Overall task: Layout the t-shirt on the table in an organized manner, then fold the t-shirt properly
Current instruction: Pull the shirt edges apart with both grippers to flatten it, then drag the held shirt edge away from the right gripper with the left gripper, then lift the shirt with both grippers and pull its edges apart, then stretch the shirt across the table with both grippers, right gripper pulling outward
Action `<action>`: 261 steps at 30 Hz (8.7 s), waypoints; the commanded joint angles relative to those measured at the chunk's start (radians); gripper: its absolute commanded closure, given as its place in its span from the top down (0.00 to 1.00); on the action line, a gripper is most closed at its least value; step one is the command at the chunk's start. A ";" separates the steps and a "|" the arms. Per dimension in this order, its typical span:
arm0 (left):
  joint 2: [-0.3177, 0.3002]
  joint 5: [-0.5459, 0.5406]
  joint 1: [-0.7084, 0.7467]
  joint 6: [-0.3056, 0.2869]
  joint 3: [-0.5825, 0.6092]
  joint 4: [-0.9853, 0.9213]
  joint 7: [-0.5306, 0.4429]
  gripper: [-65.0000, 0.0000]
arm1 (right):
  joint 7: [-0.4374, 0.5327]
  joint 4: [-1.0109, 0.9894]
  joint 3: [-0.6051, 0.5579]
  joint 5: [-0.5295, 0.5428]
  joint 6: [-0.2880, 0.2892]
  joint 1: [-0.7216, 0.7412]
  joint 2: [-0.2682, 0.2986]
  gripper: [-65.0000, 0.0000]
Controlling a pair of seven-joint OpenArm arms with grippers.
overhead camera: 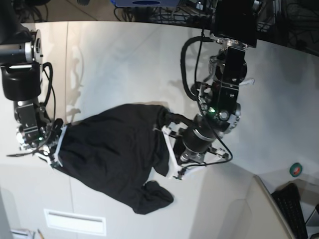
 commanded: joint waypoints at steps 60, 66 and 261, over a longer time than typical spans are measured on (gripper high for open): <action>0.078 0.004 0.010 0.014 -0.106 -0.452 -0.567 0.00 | -0.373 0.878 0.010 -0.001 0.000 -0.137 0.001 0.00; 0.047 0.004 0.003 0.014 0.008 -0.508 -0.639 0.00 | -0.411 0.956 0.010 -0.001 0.000 -0.148 0.003 0.00; -0.077 0.180 0.161 -0.076 -0.026 -0.215 -0.558 0.00 | 0.121 0.881 0.178 -0.483 -0.025 -0.496 -0.320 0.00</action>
